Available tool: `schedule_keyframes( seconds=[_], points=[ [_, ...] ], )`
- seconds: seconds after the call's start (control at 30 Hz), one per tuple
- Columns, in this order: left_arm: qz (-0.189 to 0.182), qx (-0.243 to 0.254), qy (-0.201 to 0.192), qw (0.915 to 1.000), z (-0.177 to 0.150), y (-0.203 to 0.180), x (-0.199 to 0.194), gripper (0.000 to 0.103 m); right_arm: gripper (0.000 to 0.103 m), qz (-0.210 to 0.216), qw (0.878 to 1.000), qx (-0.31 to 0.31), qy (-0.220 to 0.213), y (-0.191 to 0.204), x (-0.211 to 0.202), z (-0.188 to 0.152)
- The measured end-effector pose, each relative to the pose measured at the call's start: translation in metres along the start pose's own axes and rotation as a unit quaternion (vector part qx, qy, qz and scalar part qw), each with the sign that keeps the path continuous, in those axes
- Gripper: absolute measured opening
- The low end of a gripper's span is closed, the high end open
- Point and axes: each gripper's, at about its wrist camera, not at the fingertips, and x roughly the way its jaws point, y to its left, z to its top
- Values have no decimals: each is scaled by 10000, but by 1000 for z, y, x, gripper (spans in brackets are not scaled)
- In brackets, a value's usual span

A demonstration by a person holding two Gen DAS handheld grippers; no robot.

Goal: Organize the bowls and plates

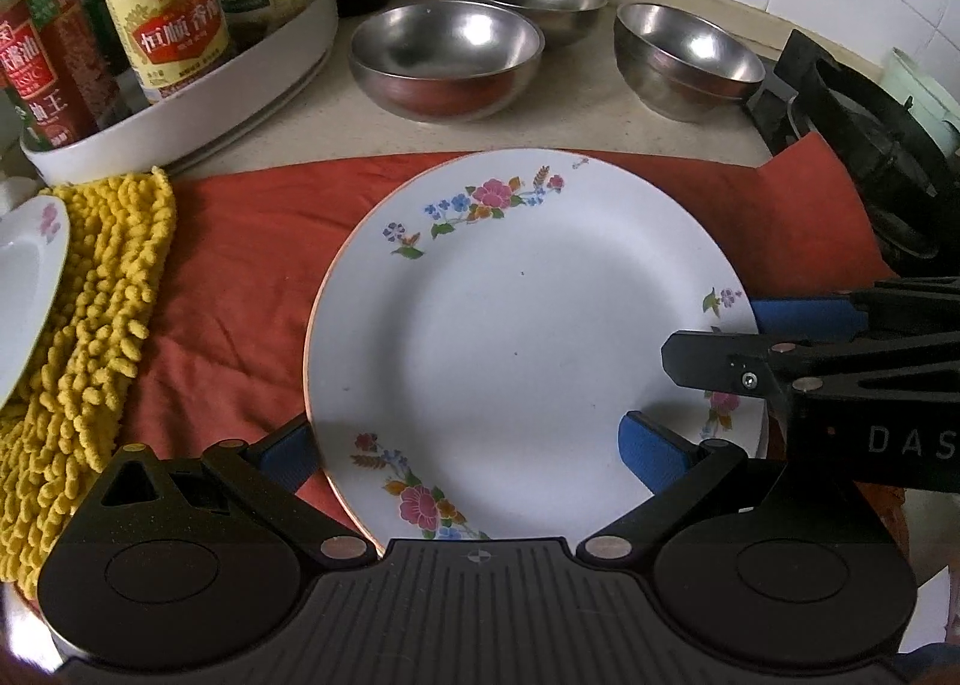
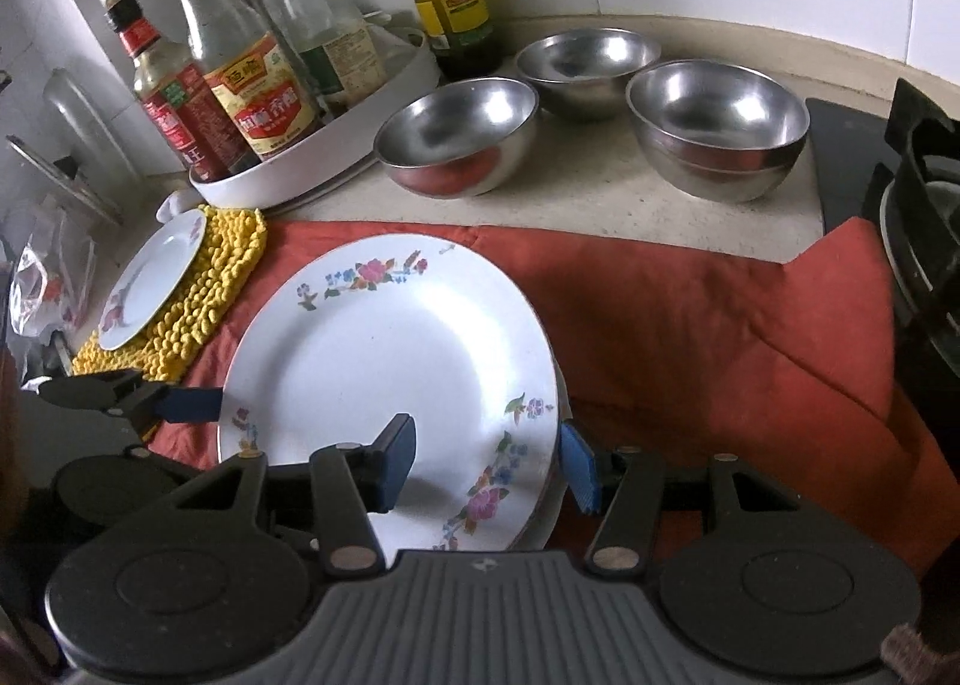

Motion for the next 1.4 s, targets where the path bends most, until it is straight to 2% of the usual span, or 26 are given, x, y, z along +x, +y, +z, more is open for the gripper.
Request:
schedule_keyframes(
  seconds=[0.27,0.37,0.47,0.67,1.4],
  points=[
    [16,49,-44,10000,-2,-2,-2,102,50,-32,9999,-82,73,-2,0,-1],
    [-20,88,-73,9999,-2,-2,-4,102,50,127,9996,-226,-79,3,-6,0],
    [-53,107,-129,9998,-3,-1,-8,102,50,71,9985,-494,-207,14,-10,1],
    [5,197,-237,9995,-6,0,-15,102,50,111,9988,-438,-170,17,-7,3],
    [359,-215,-335,9986,-7,43,-26,103,50,404,9959,-803,-121,54,13,18]
  ],
)
